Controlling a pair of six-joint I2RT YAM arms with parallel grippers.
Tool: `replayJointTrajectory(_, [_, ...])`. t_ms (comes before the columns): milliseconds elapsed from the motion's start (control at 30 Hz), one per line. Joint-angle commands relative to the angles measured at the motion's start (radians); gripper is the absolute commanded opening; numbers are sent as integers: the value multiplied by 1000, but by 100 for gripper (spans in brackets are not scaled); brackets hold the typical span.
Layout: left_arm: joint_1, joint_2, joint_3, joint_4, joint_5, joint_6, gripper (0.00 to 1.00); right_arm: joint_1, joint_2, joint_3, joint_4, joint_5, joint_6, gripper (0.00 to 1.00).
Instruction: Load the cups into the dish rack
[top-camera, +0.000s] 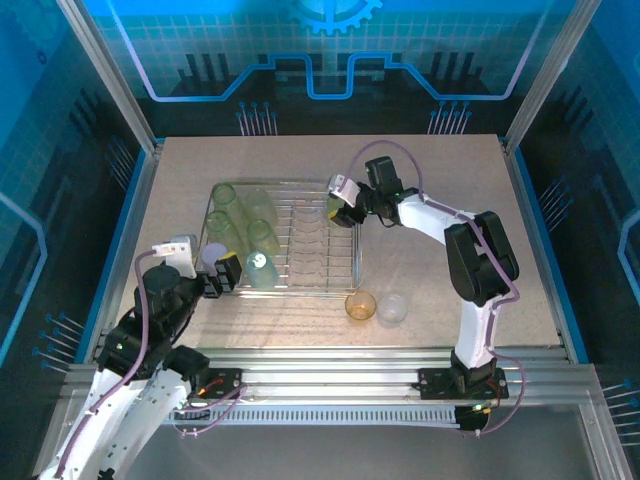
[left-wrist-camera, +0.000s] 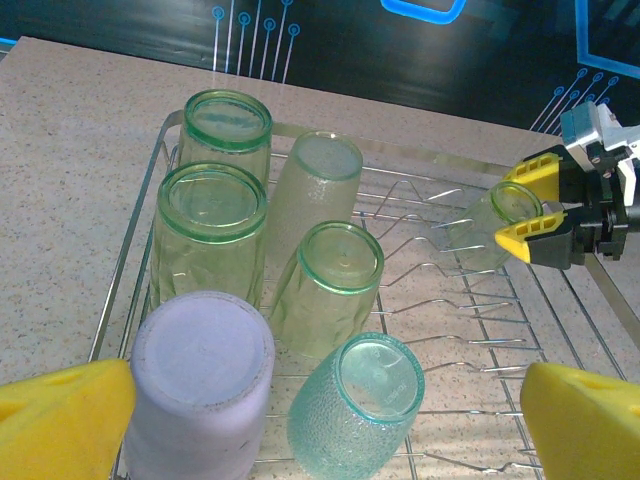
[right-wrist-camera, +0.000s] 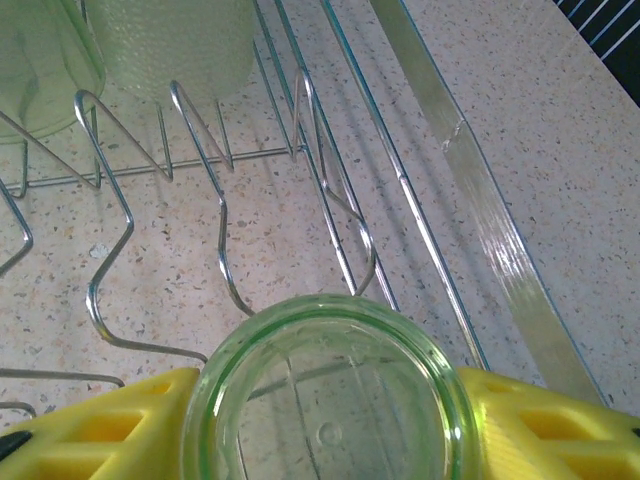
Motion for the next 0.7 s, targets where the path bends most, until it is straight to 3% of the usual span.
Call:
replayJointTrajectory(0, [-4, 4, -12, 5, 28, 6, 100, -1, 19, 6, -21, 6, -39, 63])
replayJointTrajectory(200, [-3, 4, -11, -4, 27, 4, 100, 11, 12, 9, -31, 27, -39, 69])
replayJointTrajectory(667, [-3, 4, -12, -18, 39, 6, 99, 47, -43, 39, -60, 86, -20, 74])
